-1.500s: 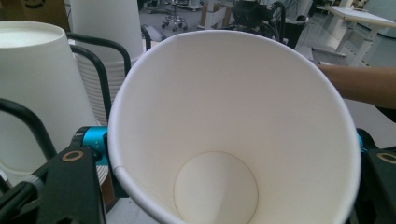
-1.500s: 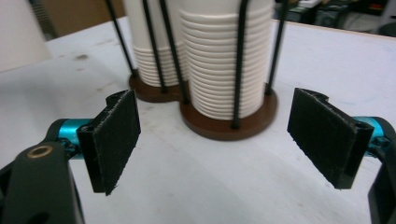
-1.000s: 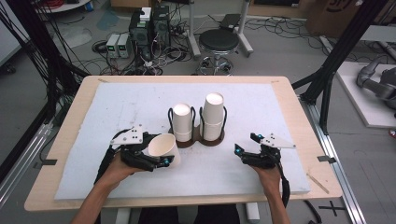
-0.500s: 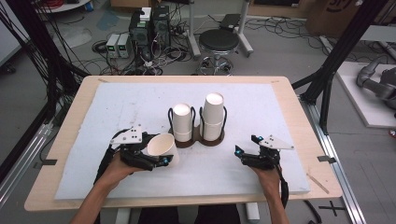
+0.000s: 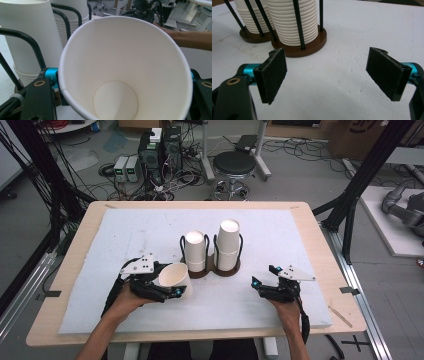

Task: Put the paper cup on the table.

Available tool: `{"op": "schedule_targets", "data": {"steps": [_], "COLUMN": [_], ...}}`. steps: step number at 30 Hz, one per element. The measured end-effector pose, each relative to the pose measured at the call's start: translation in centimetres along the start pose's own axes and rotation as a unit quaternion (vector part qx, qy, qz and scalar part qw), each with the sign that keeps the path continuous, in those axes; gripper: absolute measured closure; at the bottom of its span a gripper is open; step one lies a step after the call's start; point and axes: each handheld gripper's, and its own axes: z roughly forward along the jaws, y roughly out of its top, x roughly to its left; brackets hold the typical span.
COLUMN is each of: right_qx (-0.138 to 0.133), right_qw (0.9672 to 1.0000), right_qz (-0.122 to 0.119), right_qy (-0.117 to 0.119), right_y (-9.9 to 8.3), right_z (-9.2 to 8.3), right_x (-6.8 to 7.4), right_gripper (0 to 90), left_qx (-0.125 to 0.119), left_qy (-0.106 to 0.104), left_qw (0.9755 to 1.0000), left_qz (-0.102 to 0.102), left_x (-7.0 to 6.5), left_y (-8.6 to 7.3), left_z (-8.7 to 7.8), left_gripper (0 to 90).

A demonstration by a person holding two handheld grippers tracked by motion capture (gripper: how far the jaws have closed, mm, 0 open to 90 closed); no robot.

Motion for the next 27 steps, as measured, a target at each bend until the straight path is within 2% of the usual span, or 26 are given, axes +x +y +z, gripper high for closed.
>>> {"op": "schedule_targets", "data": {"steps": [6, 12, 17, 21, 27], "right_qx": [0.003, 0.006, 0.003, 0.006, 0.005], "right_qw": [1.0, 0.9999, 1.0, 0.9999, 1.0], "right_qz": [0.001, -0.009, -0.005, -0.006, -0.004], "right_qy": [0.0, -0.002, -0.003, -0.005, -0.004], "right_y": [0.0, 0.0, 0.0, 0.0, 0.0], "right_z": [0.0, 0.1, 0.1, 0.1, 0.1], "right_x": [0.0, 0.2, 0.1, 0.2, 0.2], "right_gripper": [17.5, 17.5, 17.5, 17.5, 17.5], "left_qx": [0.004, 0.012, 0.021, 0.041, 0.068], "left_qy": [0.002, 0.004, 0.013, 0.021, 0.018], "left_qw": [1.0, 0.9999, 0.9996, 0.9987, 0.9969], "left_qz": [0.001, 0.002, 0.012, 0.024, 0.035], "left_x": [0.0, 0.0, -0.3, -0.5, -0.7], "left_y": [0.0, 0.0, 0.5, 0.8, 0.6], "left_z": [0.0, 0.2, 0.6, 1.4, 2.9], "left_gripper": [28.7, 28.7, 28.8, 28.8, 28.8]}}
